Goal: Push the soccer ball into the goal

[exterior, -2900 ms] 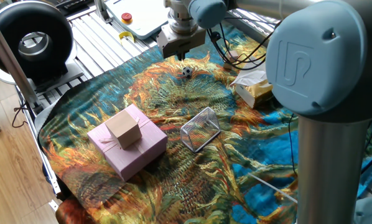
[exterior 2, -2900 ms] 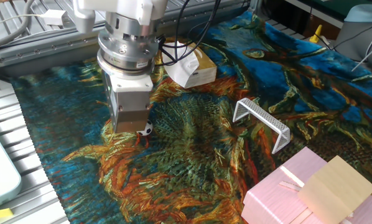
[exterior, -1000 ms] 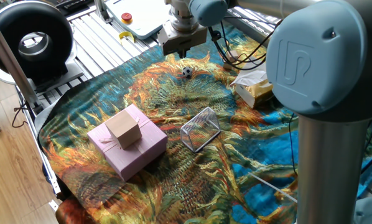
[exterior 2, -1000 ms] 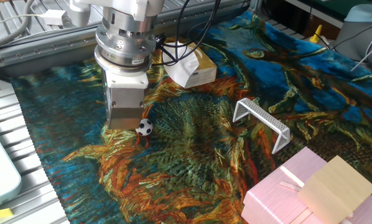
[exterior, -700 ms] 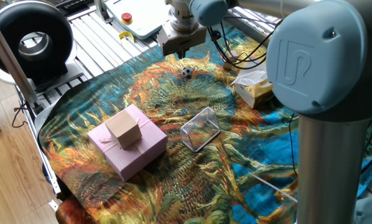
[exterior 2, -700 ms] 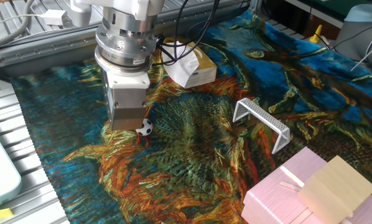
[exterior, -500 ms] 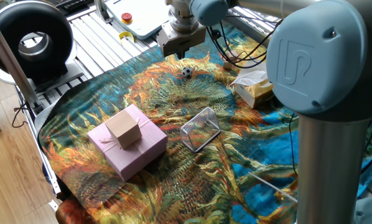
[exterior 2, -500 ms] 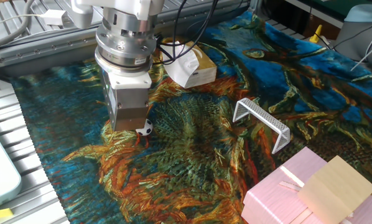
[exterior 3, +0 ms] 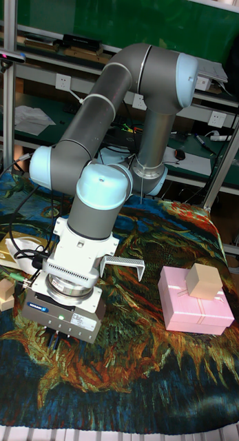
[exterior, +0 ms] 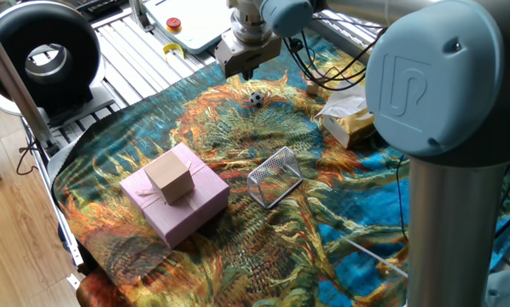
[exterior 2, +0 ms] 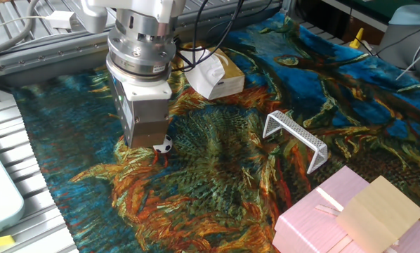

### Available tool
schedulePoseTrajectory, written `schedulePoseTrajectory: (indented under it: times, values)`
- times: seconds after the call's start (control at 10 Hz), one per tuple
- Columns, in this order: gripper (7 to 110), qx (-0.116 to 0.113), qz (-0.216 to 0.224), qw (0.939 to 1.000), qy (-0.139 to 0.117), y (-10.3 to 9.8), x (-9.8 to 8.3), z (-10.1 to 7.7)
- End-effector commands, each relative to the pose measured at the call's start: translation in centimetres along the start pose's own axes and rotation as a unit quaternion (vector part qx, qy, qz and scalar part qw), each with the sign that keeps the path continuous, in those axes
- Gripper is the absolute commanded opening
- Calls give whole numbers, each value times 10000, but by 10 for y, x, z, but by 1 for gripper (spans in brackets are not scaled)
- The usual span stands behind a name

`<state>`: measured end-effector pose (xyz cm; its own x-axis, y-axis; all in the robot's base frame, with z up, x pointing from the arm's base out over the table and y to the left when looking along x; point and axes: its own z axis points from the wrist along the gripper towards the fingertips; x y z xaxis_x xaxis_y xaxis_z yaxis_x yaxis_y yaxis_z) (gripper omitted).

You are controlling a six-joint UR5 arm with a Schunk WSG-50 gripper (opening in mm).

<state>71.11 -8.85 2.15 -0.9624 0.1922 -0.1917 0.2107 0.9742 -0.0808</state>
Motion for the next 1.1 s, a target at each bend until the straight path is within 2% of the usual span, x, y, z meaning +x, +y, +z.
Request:
schedulePoseTrajectory:
  times: [0.0, 0.6, 1.0]
  values:
    - [7, -90, 104, 9998, 116, 3, 5, -1]
    - [7, -46, 90, 9999, 137, 0, 7, -1]
    - [7, -9, 84, 9999, 129, -10, 17, 7]
